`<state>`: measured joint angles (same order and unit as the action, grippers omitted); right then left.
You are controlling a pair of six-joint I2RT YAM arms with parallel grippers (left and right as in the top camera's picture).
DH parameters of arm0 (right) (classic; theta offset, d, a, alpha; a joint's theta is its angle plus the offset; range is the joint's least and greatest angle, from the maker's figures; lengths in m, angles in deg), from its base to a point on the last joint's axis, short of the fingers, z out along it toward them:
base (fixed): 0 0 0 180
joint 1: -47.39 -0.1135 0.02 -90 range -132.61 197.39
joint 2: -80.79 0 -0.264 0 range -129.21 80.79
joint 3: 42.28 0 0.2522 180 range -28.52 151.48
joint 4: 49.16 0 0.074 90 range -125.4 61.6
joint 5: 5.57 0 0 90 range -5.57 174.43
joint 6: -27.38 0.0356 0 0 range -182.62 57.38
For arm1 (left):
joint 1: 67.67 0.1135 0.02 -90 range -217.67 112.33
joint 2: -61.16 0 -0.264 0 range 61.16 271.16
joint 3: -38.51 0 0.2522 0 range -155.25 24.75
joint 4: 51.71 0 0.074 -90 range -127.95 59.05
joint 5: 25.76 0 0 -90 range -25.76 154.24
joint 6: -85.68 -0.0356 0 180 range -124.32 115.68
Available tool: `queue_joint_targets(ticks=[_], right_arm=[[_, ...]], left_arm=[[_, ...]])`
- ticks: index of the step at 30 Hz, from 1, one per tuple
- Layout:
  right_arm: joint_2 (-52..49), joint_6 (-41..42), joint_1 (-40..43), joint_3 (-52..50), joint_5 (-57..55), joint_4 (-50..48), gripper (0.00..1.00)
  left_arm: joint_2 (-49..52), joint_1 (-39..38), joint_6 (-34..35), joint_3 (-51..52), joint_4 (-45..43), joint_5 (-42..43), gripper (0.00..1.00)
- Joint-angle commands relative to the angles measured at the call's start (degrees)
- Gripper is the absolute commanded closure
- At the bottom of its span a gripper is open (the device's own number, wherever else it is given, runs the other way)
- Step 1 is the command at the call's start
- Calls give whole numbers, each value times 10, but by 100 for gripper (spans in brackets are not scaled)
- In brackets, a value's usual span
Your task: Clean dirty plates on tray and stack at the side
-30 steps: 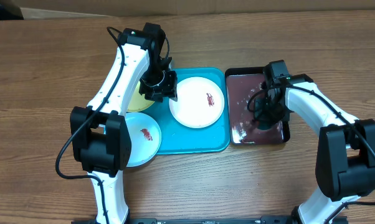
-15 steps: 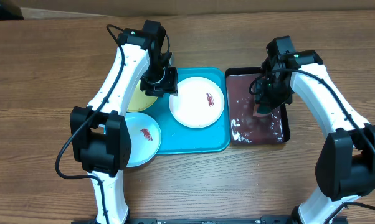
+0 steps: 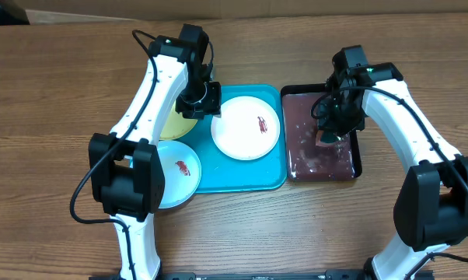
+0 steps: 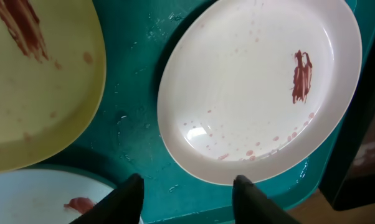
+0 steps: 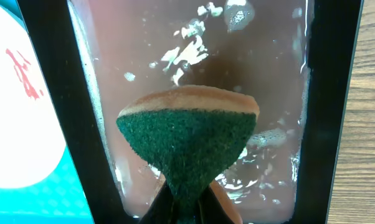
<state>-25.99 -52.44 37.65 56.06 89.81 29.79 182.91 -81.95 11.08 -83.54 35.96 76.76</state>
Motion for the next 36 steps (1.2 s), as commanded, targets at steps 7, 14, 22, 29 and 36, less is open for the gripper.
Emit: queue_joint_targets(ticks=[7,14,22,29,36], right_arm=[[4,-6,0,10,3,10,94],[4,-6,0,10,3,11,93],[4,-6,0,10,3,11,96],[4,-6,0,10,3,11,96],[4,-6,0,10,3,12,96]], left_arm=[[8,-7,34,6,-1,-32,76],[8,-23,57,56,-35,-57,56],[8,-24,65,124,-96,-57,65],[8,-23,65,139,-114,-57,69],[8,-28,65,165,-146,-57,76]])
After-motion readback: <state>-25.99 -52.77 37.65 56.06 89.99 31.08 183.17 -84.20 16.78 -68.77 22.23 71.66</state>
